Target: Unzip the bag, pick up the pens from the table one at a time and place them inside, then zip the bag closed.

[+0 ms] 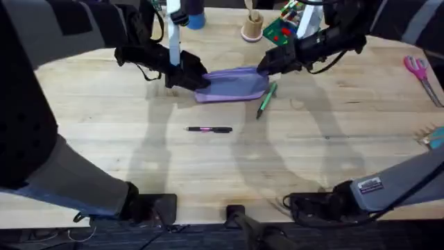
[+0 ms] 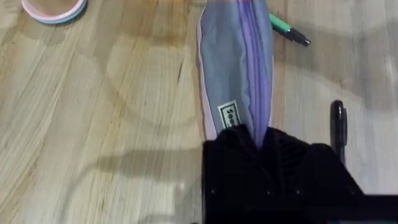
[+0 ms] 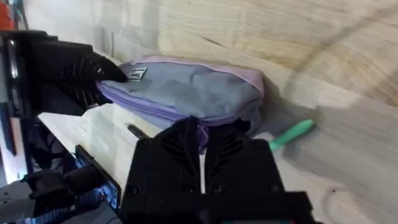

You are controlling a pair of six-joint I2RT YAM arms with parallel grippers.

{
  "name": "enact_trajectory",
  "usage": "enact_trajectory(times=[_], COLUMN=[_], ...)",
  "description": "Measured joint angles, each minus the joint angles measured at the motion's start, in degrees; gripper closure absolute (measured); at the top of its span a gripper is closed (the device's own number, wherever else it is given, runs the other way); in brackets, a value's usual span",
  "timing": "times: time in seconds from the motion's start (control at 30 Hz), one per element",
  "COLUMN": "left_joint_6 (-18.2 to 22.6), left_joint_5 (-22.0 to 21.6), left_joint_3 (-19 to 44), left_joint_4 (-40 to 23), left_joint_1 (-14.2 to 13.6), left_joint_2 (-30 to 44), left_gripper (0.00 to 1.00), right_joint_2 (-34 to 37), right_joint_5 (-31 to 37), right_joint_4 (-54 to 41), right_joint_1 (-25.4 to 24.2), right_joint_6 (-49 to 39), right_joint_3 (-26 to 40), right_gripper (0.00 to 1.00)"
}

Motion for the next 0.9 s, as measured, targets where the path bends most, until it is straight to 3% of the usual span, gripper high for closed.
enact_trajectory(times=[0.37,0.9], left_joint_6=[0.0,0.0], left_joint_5=[0.0,0.3], left_joint_3=[0.0,0.0], left_joint_4=[0.0,0.2], left_joint_1=[0.2,0.2], left_joint_2=[0.0,0.0], left_gripper=[0.958,0.958], right_joint_2=[-2.3,-3.9], right_joint_5=[-1.6,-1.3], right_joint_4=[0.0,1.4], right_joint_1=[-0.8,-0.5], right_joint_6=[-1.6,8.1], right_joint_3=[0.2,1.5], right_gripper=[0.971,0.970])
